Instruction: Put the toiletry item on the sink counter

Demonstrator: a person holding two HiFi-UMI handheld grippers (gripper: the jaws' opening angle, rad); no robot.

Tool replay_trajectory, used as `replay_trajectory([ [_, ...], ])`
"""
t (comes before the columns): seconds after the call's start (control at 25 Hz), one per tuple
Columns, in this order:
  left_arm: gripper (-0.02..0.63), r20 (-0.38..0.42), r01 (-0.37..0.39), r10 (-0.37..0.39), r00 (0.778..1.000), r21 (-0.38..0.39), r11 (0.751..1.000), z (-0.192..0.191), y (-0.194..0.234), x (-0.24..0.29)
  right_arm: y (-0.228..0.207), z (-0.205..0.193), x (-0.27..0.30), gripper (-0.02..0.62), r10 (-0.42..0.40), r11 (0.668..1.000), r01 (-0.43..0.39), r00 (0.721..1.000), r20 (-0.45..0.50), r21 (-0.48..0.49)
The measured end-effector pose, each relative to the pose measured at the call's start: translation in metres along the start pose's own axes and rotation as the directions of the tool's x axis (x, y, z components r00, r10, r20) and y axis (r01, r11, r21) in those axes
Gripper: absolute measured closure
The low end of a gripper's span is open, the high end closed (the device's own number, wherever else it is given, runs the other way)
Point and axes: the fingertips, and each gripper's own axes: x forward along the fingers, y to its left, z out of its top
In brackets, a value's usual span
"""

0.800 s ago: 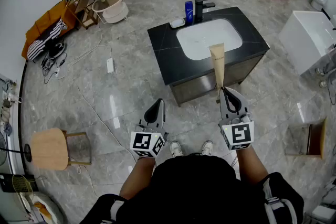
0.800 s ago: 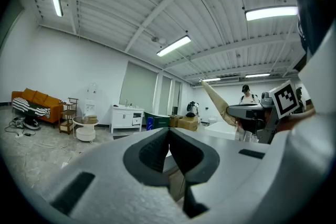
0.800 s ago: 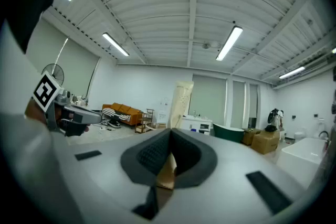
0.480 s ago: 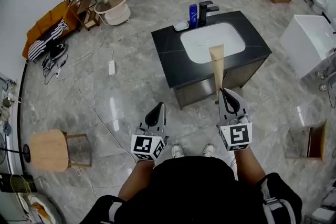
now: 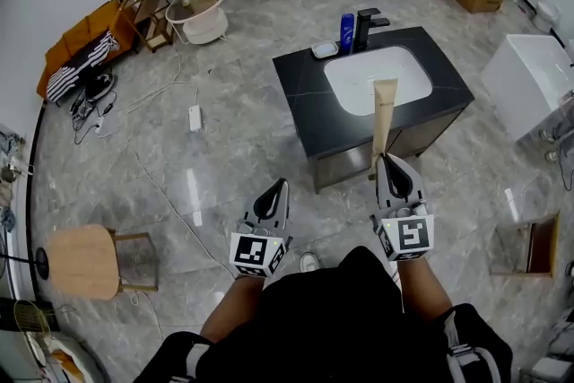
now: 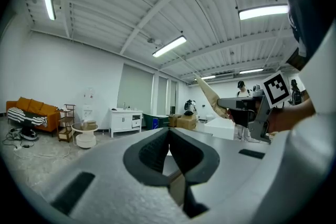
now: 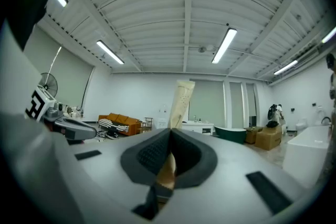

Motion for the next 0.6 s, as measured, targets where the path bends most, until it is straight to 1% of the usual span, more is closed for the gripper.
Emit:
replay_trajectory([
  [0.16, 0.595, -0.010, 0.014, -0.014, 1.000, -0.030, 0.999, -0.006, 0.010, 0.012, 0.010, -0.001, 0.029, 0.588, 0.017, 1.000, -0.017, 1.000, 0.004, 0.014],
  [0.32, 0.595, -0.018, 0.010, -0.011, 1.000, -0.027, 1.000, -0.008, 0.016, 0.037, 0.001, -0.004, 0.059, 0.588, 0.047, 0.999, -0.047, 0.999, 0.000, -0.028],
  [0.44, 0.595, -0.022, -0.015, 0.015, 1.000, -0.013, 1.000, -0.006, 0.027, 0.059, -0.011, -0.009, 0.084, 0.588, 0.069, 0.997, -0.069, 0.998, -0.003, -0.028],
  [0.6, 0.595, -0.026, -0.058, 0.057, 0.998, -0.013, 0.998, -0.002, 0.042, 0.095, -0.024, -0.012, 0.120, 0.588, 0.109, 0.990, -0.111, 0.994, -0.020, -0.089],
])
